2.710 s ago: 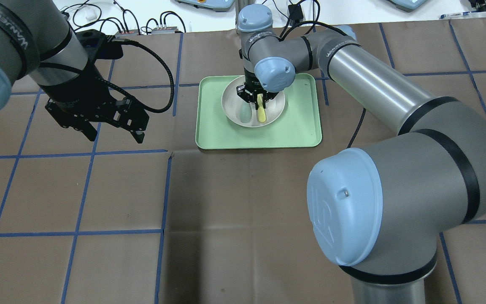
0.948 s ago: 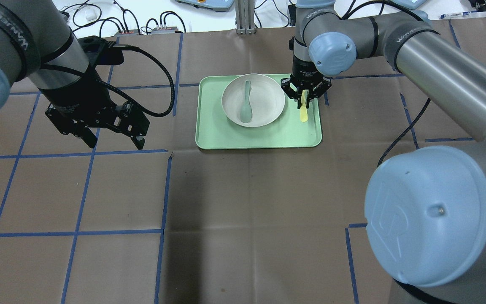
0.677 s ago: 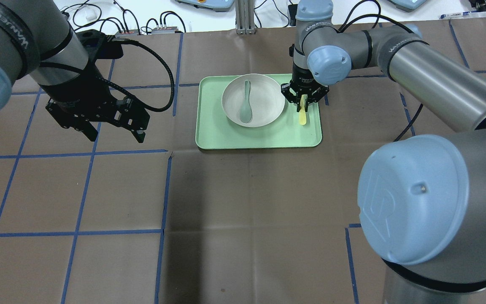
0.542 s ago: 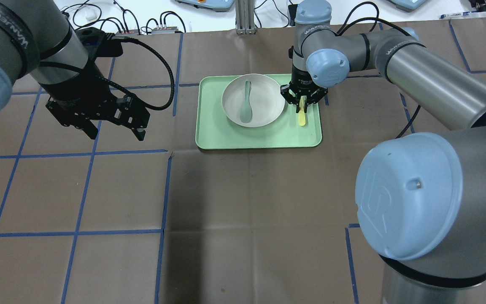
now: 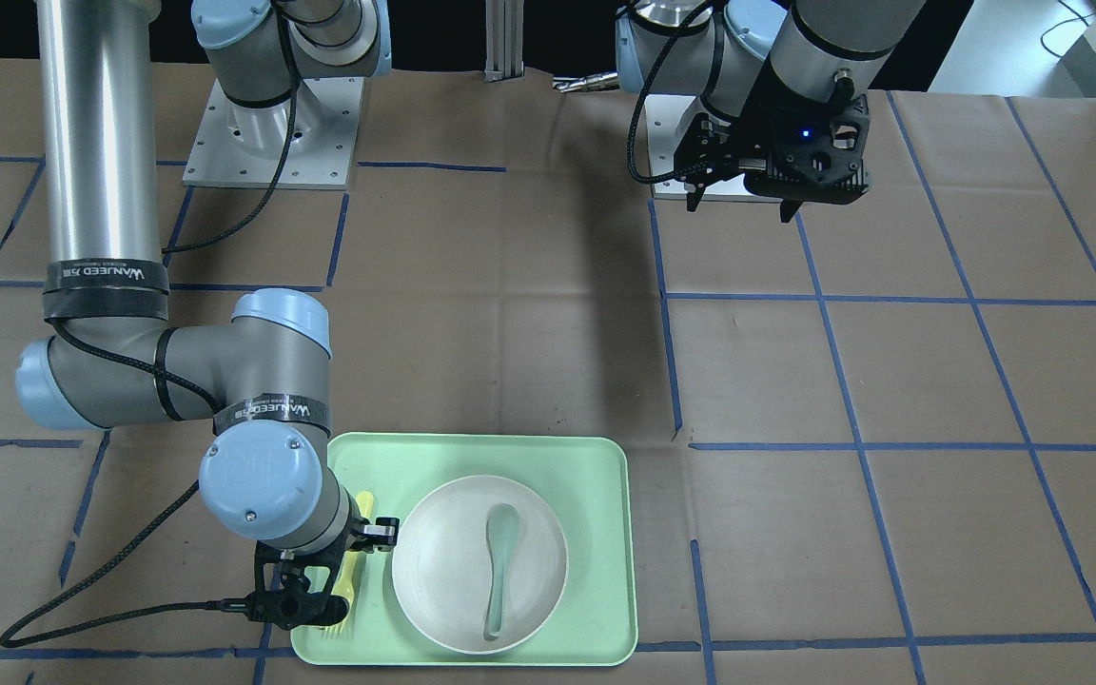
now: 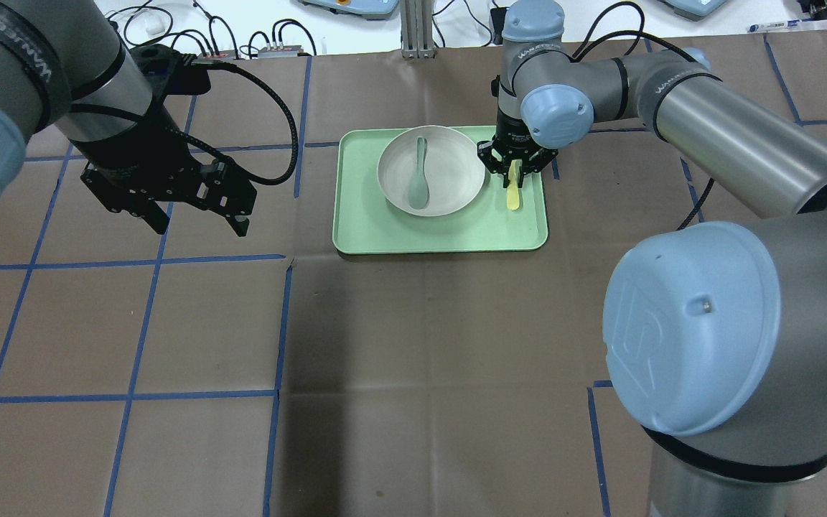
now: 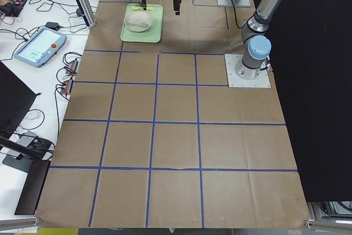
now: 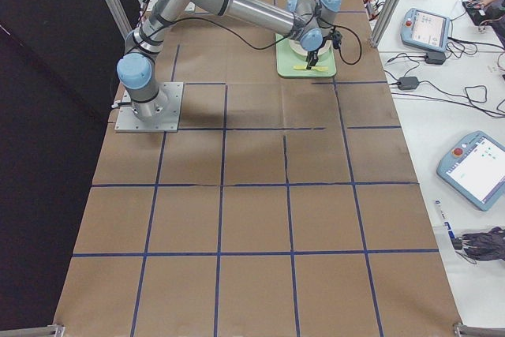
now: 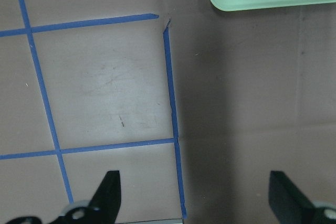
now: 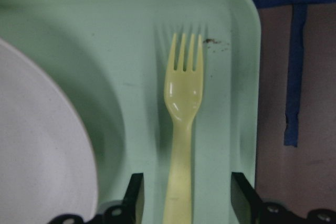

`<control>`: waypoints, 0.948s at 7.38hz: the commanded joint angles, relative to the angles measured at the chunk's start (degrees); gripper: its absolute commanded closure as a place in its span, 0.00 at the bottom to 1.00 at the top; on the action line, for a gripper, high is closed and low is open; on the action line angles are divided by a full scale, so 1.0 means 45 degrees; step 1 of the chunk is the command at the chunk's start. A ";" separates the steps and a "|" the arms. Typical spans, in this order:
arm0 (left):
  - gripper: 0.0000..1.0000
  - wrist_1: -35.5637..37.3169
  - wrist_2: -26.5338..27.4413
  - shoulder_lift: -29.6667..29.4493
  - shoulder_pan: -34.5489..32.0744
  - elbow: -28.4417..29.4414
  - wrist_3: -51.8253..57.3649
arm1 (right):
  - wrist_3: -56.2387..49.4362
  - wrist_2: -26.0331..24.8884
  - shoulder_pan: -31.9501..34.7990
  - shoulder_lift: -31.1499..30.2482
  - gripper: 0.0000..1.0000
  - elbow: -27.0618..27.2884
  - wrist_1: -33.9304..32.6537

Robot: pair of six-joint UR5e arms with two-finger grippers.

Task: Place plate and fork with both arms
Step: 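Open the right gripper and raise it off the fork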

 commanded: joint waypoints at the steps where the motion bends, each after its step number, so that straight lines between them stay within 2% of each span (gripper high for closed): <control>1: 0.00 -0.0010 -0.0027 -0.0182 0.0009 0.0006 -0.0019 | -0.0381 0.0028 -0.0153 -0.1079 0.00 0.0131 0.0804; 4: 0.00 0.0010 -0.0028 -0.0554 -0.0107 -0.0187 -0.0019 | -0.1900 -0.0010 -0.0717 -0.3733 0.00 0.0539 0.4276; 7: 0.00 -0.0107 0.0089 0.0204 0.0008 -0.0364 0.0000 | -0.2065 0.0028 -0.1403 -0.7714 0.00 0.3522 0.4424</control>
